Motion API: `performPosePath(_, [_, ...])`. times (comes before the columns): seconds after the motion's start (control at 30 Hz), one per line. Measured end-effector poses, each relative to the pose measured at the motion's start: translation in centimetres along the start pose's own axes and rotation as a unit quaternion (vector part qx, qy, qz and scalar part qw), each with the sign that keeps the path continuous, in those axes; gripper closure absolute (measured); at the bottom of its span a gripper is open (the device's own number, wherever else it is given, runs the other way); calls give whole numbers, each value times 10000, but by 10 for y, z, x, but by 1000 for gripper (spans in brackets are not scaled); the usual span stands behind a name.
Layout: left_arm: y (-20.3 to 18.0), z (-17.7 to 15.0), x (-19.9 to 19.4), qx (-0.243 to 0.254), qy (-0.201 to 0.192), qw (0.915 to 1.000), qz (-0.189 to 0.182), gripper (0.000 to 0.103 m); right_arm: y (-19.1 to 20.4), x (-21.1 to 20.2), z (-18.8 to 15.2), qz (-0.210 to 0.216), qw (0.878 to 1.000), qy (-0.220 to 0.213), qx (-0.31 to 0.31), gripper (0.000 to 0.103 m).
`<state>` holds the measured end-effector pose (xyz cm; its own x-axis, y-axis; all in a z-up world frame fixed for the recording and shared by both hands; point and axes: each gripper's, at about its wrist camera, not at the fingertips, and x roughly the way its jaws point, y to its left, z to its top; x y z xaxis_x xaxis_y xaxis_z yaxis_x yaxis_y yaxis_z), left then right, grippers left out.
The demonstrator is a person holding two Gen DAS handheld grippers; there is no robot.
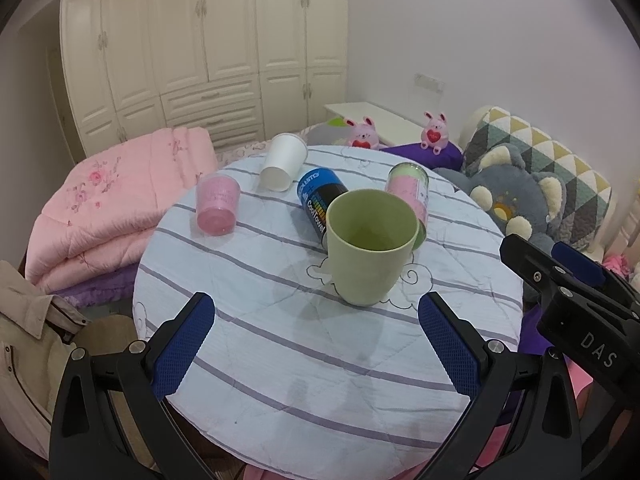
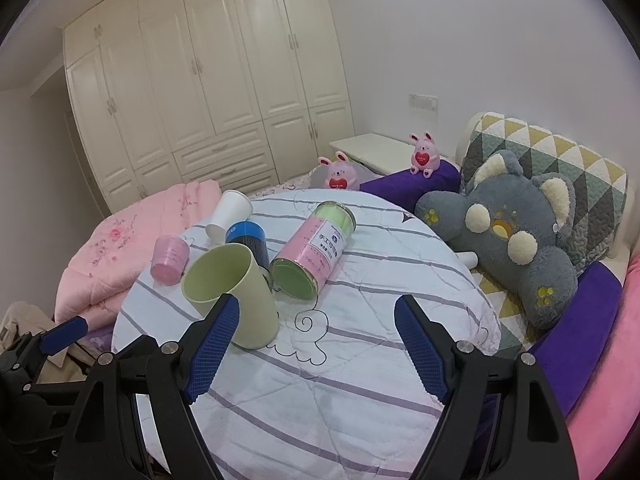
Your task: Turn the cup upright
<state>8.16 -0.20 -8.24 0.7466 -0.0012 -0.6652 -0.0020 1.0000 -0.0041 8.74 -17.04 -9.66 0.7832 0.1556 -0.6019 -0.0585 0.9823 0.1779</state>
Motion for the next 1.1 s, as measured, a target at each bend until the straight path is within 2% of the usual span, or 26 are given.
performPosePath(0.5, [16, 4, 36, -197, 299, 9994, 3, 0, 5, 45, 3, -90, 9991, 418, -54, 22])
performPosePath(0.63, [16, 7, 39, -170, 261, 9995, -3, 0, 6, 52, 5, -116, 9988, 462, -73, 22])
performPosePath(0.87, [11, 10, 38, 33, 57, 10000, 28, 0, 9, 56, 8, -145, 9987, 478, -97, 22])
performPosePath(1.1, [6, 11, 24, 291, -570, 9979, 98, 0, 11, 54, 8, -119, 9991, 370, -144, 22])
